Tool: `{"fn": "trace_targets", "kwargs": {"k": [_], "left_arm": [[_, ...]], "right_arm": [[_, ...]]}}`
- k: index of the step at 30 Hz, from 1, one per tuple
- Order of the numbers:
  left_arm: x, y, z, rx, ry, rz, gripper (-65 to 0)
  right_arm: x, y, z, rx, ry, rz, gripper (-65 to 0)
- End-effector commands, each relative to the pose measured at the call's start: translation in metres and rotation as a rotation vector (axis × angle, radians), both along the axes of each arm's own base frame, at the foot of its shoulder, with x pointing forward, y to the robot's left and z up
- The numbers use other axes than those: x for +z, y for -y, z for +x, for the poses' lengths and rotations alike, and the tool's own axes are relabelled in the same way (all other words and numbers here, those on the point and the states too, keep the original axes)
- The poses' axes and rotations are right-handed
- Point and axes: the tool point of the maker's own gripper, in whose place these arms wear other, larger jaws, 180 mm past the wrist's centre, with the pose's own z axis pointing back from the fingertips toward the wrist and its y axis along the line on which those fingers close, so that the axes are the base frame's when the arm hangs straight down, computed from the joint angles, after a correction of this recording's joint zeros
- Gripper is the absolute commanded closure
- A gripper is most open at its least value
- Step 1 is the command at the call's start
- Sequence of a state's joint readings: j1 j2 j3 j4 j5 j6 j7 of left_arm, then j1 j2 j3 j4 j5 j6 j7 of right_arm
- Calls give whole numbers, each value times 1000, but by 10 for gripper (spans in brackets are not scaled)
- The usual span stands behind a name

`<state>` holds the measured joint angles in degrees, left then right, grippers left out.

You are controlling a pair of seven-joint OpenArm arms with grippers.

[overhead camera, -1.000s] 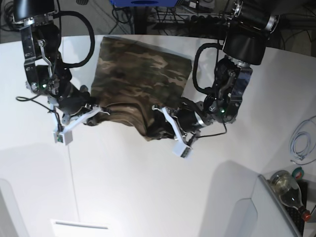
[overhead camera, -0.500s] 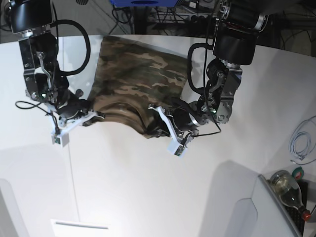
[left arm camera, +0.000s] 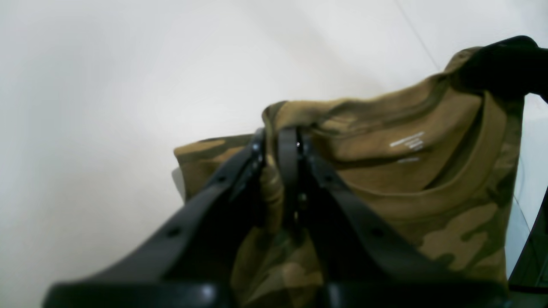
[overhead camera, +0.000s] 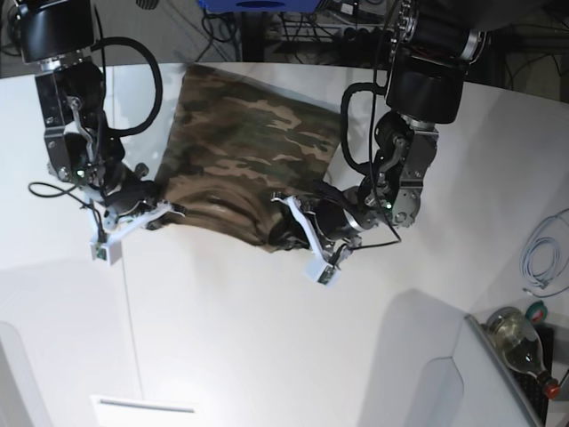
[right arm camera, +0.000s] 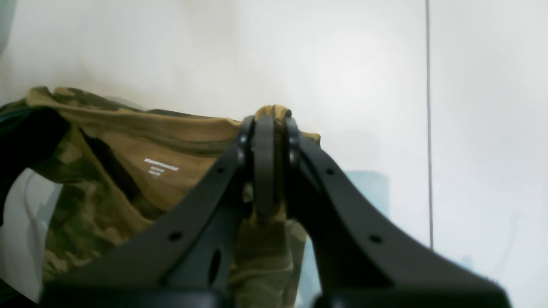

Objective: Layout the t-shirt on the table in an organized manner, then fold the t-shirt properly
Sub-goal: 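Hold the collar edge with both grippers and pull it to straighten, then release the collar and move both grippers to the shirt's hem edge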

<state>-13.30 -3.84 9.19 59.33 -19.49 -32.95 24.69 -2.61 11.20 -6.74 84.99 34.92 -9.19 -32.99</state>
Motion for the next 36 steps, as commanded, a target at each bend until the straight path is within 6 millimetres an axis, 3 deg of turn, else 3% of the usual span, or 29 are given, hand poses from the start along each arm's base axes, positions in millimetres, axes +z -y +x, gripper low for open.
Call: {"fn": "trace_targets", "kwargs": {"k": [1, 6, 9, 12, 15, 18, 23, 28, 33, 34, 36], "left_arm": [[18, 4, 13, 4, 53, -33, 0], [19, 4, 16, 4, 56, -31, 0], [23, 4, 21, 2, 69, -31, -174], [24, 4, 22, 2, 72, -31, -323], [25, 4, 23, 4, 73, -32, -421], [32, 5, 29, 3, 91, -36, -482], [50, 7, 43, 3, 136, -47, -500], [83, 1, 51, -9, 241, -39, -500], [106, -19, 33, 17, 322, -31, -499], [107, -26, 25, 39, 328, -36, -494], [103, -37, 3, 68, 321, -38, -454]], "right_arm": [[13, 4, 12, -5, 52, -5, -9], [12, 3, 11, -7, 49, -2, -9], [12, 2, 11, -7, 49, -1, -62], [12, 2, 10, -6, 48, 0, -186], [13, 2, 11, -5, 51, -1, -269], [11, 2, 8, -6, 49, -2, -282], [11, 5, 8, -14, 49, -4, -284], [22, 40, 11, -150, 66, -17, -287], [53, 60, 9, -205, 150, -20, -287], [60, 59, 5, -199, 169, -19, -285], [71, 36, -8, -109, 199, -6, -278]]}}
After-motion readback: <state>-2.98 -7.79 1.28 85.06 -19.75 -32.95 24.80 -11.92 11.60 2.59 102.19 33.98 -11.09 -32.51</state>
